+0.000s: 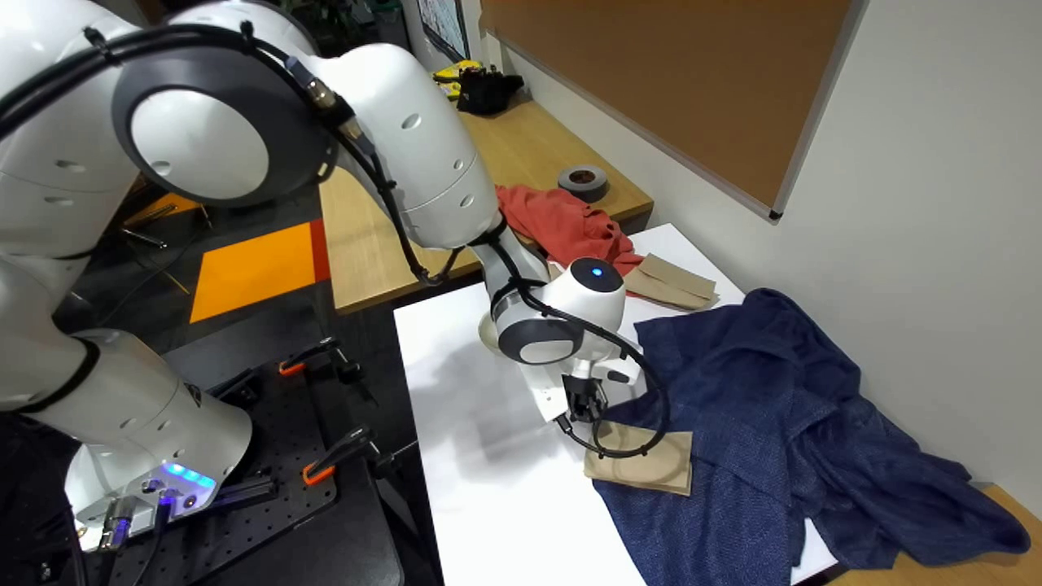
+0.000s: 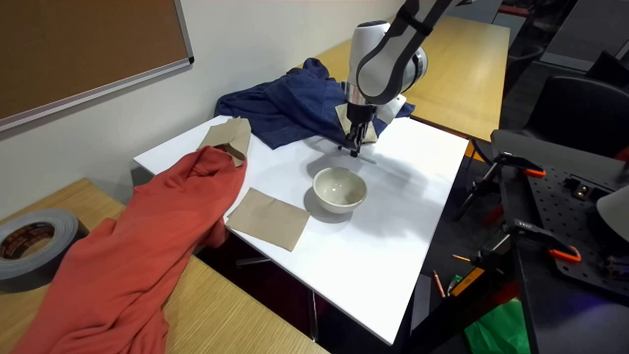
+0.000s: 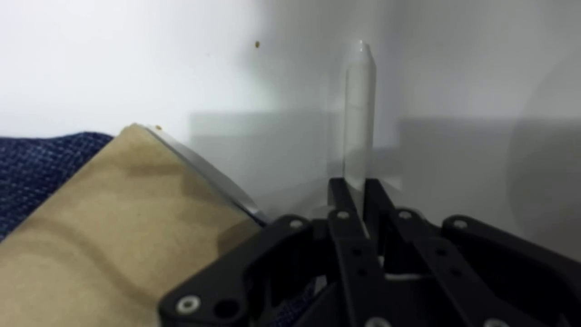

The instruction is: Pick the marker and put it in the bowl

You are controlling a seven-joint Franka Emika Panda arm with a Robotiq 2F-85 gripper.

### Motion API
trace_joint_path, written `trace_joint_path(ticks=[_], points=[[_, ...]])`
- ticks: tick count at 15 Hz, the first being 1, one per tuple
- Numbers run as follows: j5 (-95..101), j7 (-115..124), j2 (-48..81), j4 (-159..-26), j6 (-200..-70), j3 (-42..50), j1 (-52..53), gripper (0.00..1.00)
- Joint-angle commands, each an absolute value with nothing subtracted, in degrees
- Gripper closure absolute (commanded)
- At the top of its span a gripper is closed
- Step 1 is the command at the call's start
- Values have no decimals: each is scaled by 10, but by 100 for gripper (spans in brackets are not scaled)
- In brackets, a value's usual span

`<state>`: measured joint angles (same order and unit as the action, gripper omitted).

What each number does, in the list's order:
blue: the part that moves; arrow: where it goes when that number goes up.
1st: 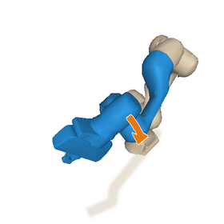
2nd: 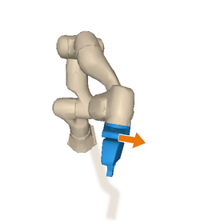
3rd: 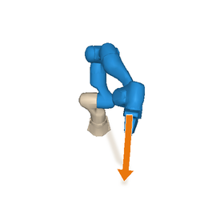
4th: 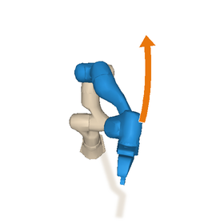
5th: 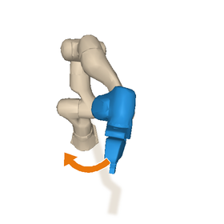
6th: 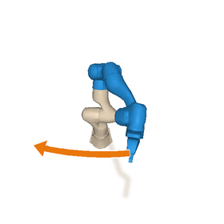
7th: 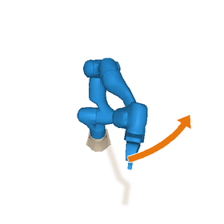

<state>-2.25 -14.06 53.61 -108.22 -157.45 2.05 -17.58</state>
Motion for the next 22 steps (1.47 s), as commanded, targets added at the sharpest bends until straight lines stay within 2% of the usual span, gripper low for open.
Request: trace_joint_path(ticks=[1, 7, 12, 18, 22], points=[[-23, -130, 498, -1114, -1585, 16, -178, 97], [-15, -151, 395, -1206, -1624, 1, -174, 97], [-14, -196, 306, -1299, -1667, -47, -182, 97], [-29, -276, 232, -1391, -1710, -145, -220, 97], [-33, -350, 237, -1405, -1738, -239, -282, 97]])
